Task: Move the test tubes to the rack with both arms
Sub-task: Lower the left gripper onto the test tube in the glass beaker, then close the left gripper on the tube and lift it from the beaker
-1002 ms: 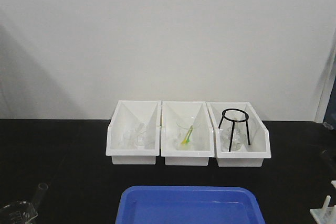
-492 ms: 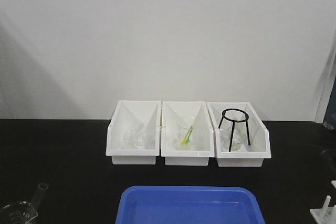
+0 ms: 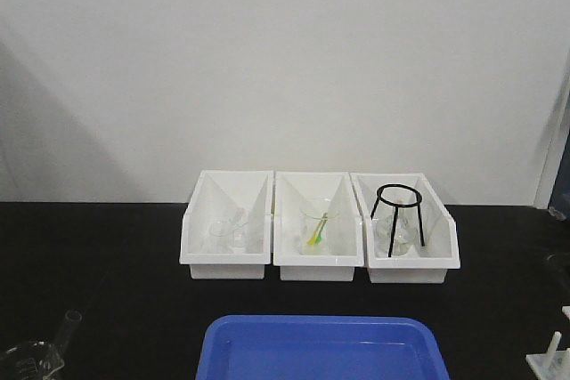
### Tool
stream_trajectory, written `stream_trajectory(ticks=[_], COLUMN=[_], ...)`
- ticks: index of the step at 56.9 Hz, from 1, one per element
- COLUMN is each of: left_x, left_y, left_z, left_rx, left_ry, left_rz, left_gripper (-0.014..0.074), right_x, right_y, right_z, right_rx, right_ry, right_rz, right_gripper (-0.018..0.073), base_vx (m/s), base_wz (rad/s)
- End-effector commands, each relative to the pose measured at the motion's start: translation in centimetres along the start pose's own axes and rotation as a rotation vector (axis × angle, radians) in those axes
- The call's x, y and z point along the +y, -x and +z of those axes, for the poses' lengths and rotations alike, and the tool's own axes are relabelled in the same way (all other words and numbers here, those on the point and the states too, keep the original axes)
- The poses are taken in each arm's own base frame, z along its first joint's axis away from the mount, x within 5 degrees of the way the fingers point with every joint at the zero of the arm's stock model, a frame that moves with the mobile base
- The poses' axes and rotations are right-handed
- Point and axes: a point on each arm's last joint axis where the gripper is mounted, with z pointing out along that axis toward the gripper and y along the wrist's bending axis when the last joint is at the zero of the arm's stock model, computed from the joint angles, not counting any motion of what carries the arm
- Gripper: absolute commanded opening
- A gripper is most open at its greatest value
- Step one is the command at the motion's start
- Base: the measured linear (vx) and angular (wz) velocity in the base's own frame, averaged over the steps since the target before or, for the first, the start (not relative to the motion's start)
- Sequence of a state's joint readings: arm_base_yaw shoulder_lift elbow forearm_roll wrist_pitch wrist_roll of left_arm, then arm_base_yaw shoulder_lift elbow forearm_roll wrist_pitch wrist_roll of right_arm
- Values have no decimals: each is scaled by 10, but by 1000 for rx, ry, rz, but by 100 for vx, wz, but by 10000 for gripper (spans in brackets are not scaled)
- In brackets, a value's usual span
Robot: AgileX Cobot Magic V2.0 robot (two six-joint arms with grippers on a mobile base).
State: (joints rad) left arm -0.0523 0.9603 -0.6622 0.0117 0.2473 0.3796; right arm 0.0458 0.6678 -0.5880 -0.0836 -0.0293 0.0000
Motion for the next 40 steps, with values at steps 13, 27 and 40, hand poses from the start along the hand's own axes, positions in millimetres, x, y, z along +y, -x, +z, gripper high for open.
stream_trajectory(ticks=[13, 27, 40], left_x=[6, -1, -26], left_y=[20, 11, 0], left_z=[-7, 15, 59], left_rx=[-129, -28, 56], left_ry=[42, -11, -117], left_rz=[-8, -2, 6], left_gripper=[-21, 132, 426], right_x=[-1, -1, -1], right_y=[20, 20, 20], right_z=[0, 0, 0], right_rx=[-120, -121, -121], right_ry=[-2, -2, -2], right_rz=[-5, -5, -5], right_gripper=[-8, -8, -8], base_vx=[0, 0, 0], base_wz=[0, 0, 0])
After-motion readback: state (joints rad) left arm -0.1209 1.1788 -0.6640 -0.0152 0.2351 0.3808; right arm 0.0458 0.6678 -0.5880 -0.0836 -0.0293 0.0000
